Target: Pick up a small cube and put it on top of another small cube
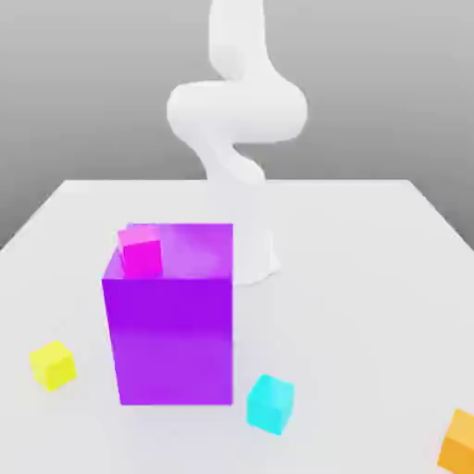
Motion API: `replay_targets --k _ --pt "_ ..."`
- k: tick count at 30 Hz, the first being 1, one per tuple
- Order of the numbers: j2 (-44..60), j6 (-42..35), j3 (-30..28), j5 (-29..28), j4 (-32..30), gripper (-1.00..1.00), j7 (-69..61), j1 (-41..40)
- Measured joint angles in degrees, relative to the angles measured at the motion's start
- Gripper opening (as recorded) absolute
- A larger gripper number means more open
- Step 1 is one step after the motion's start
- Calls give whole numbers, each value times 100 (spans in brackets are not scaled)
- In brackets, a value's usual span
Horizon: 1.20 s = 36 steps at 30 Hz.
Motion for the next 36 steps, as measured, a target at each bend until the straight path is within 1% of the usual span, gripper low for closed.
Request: replay_targets --k 14,29,31,34,35,36 --pt "2939 722 663 -297 246 0 -772 665" --pt "6080 1468 1185 -910 513 0 -1380 1552" --pt "6499 1654 1165 -1019 572 0 -1389 1671" --pt "7120 2096 983 -1224 699 0 -1264 1842" --pt "7246 2192 940 -1265 726 -100 -1236 1878" --pt "7246 2192 940 -1265 726 -100 -1236 1878"
